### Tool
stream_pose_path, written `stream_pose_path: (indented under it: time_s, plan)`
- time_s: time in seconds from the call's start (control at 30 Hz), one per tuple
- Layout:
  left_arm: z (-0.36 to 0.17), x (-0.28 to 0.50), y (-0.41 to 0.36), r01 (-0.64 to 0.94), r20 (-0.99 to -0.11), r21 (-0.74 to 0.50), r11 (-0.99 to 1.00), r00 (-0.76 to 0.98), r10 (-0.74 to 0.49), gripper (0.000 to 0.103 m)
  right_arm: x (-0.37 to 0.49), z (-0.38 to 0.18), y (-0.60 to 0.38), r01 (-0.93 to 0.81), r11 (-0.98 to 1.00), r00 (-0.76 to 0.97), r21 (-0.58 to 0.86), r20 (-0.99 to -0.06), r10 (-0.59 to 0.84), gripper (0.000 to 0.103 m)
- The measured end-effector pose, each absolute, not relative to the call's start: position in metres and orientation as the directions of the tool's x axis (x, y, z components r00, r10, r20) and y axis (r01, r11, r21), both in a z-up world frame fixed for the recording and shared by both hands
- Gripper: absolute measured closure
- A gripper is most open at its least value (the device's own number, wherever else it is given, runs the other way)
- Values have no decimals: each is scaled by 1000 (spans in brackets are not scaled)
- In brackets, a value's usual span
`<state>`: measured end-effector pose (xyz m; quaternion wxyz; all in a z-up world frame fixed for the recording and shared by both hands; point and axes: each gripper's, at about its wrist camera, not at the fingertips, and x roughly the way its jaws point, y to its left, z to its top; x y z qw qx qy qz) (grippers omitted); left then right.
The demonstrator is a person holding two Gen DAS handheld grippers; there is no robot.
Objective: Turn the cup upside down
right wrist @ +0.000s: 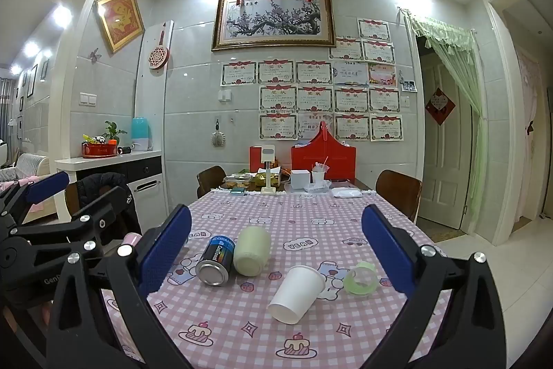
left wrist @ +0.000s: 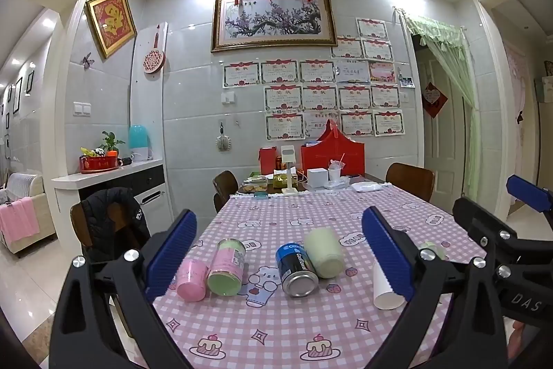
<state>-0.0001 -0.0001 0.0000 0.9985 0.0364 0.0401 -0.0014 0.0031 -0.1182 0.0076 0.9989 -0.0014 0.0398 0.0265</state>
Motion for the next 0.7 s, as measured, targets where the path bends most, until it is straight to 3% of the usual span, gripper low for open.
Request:
stream_pose_path:
  time_s: [0.7]
  plan:
    - [0,0,0,6,-85,66,998,996,0,8,3,8,-118,-53,999,996,-7,-79,52,8]
